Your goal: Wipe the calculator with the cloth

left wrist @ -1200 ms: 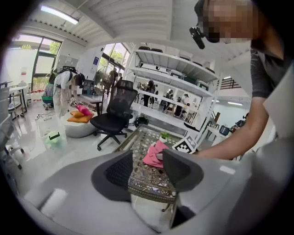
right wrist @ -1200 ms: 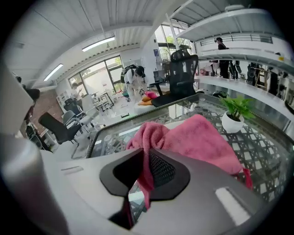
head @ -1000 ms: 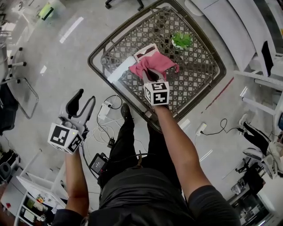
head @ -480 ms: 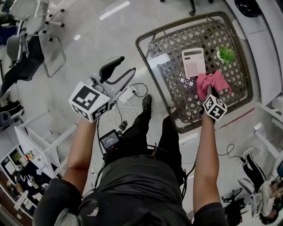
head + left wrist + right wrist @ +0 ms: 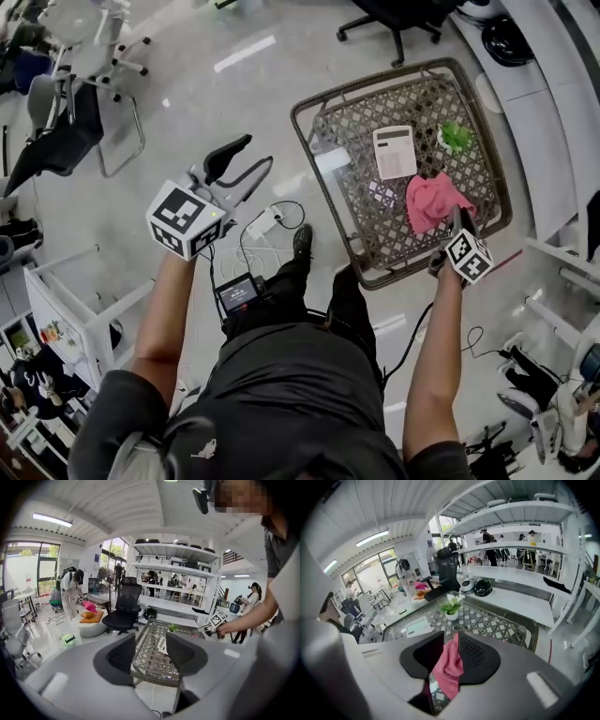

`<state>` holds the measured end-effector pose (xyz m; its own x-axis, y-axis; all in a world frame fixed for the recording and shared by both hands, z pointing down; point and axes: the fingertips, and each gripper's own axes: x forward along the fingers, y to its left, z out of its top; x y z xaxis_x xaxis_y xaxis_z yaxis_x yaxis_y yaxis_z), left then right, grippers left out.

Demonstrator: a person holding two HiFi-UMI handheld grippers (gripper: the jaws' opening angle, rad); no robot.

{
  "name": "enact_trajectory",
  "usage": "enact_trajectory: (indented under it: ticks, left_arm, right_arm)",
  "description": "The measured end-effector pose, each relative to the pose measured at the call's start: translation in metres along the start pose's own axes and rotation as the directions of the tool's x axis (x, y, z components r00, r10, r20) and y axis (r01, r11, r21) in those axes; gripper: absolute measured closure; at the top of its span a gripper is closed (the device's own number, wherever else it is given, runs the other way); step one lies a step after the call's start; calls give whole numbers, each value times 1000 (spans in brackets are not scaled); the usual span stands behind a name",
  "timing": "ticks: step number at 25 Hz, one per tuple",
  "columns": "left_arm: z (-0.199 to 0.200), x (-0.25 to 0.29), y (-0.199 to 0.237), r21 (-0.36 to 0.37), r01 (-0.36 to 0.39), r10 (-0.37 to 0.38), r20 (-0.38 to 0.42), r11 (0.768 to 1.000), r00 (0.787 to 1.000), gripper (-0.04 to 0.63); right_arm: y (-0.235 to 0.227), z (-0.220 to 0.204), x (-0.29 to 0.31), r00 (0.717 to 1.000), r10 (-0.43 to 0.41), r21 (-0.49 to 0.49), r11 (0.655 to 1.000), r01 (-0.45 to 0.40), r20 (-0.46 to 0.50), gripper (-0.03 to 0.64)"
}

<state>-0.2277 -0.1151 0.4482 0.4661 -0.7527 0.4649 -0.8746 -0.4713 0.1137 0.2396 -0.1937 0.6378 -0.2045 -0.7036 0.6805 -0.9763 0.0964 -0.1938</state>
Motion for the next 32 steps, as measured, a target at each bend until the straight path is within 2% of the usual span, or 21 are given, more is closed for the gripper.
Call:
enact_trajectory:
  ticks: [3, 6, 9, 12, 17, 23, 25, 28, 32]
  left_arm:
    - [21, -14, -3, 18, -10, 9, 37, 1000, 999, 374]
    - [46, -31, -8, 22, -13, 10, 93, 1000, 996, 374]
    - [70, -44, -18, 17, 0, -3, 145, 1000, 989, 374]
    - [91, -56, -27, 38, 14, -21, 189, 999, 982, 374]
    - [116, -83, -56, 78, 45, -63, 239, 996, 969, 374]
    - [139, -104, -87, 150, 89, -131, 302, 985, 944, 374]
    - [144, -108, -94, 155, 98, -144, 324, 983, 935, 374]
    - [151, -110, -107, 137, 121, -161, 341, 983, 926, 374]
    - [149, -110, -118, 162, 151, -199, 335, 975, 921, 374]
  right_arm:
    - [16, 45, -43, 991, 47, 20, 999, -50, 126, 534]
    - [43, 91, -92, 960, 121, -16, 993, -121, 251, 534]
    - [79, 136, -146, 912, 206, -89, 978, -187, 356, 534]
    - [117, 176, -200, 846, 285, -156, 958, -240, 450, 534]
    - [172, 214, -290, 748, 394, -254, 919, -302, 534, 532]
    - [197, 229, -370, 681, 443, -321, 896, -308, 583, 482]
    - [200, 231, -388, 670, 439, -337, 897, -287, 599, 482]
    - [200, 232, -405, 679, 410, -349, 907, -234, 609, 472]
    - [199, 231, -416, 686, 397, -350, 911, -216, 610, 471]
